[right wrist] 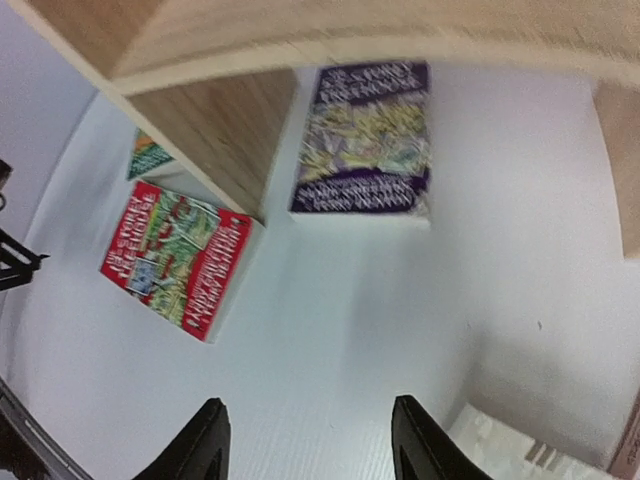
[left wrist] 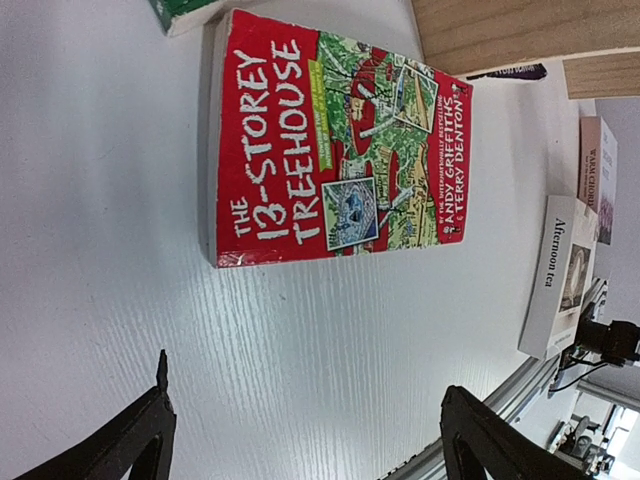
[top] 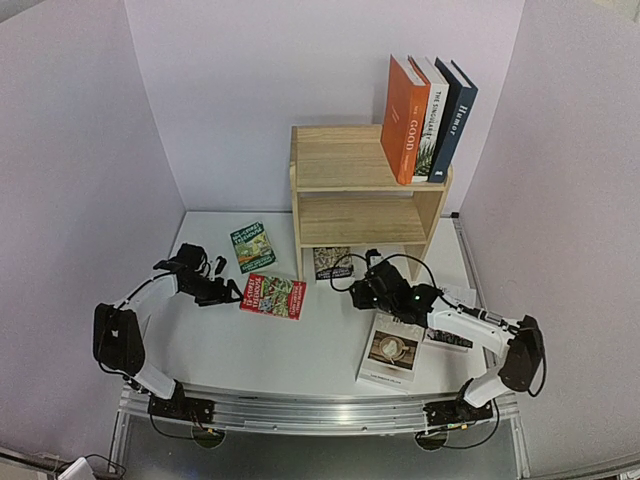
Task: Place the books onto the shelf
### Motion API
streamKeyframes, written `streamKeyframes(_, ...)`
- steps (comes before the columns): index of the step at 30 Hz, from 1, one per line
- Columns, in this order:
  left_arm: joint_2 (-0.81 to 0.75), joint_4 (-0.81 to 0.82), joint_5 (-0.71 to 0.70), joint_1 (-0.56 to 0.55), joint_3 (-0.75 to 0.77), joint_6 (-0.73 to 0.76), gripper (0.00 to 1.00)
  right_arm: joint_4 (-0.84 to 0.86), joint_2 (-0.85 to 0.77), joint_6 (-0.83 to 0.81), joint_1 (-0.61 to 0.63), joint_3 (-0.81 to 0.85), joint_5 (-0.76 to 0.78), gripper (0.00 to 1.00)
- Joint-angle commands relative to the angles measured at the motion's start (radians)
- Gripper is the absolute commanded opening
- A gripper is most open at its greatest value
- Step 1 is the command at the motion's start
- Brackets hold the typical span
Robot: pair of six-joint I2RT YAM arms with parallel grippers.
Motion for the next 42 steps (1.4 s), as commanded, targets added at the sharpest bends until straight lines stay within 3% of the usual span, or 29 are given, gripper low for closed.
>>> streamKeyframes(1, 0.012, 0.04, -0.012, -0.03, 0.058, 0.016, 0.92, -0.36, -0.072, 0.351, -0.041, -0.097, 0.093, 0.64)
streamKeyframes(5, 0.006, 0.052, -0.006, -0.036, 0.049, 0.022, 0.93, -0.485, -0.166, 0.527, -0.123, -0.267, 0.004, 0.76)
streamKeyframes(12, -0.022, 0.055, -0.002, -0.043, 0.044, 0.03, 0.96, -0.476, -0.249, 0.574, -0.215, -0.44, -0.146, 0.92)
streamKeyframes(17, -0.046, 0.062, -0.002, -0.044, 0.03, 0.03, 0.96, -0.291, -0.238, 0.531, -0.283, -0.542, -0.349, 0.93)
streamKeyframes(22, -0.061, 0.064, 0.014, -0.043, 0.029, 0.024, 0.96, 0.006, -0.188, 0.497, -0.293, -0.599, -0.526, 0.9)
streamKeyframes(25, -0.07, 0.067, 0.015, -0.044, 0.028, 0.023, 0.96, 0.109, -0.173, 0.492, -0.293, -0.616, -0.566, 0.77)
streamKeyframes(36, -0.079, 0.068, 0.03, -0.044, 0.029, 0.019, 0.96, 0.25, 0.007, 0.409, -0.289, -0.55, -0.753, 0.02)
streamKeyframes(42, -0.083, 0.06, 0.083, -0.045, 0.031, 0.045, 0.96, 0.246, 0.079, 0.296, -0.21, -0.422, -0.778, 0.0)
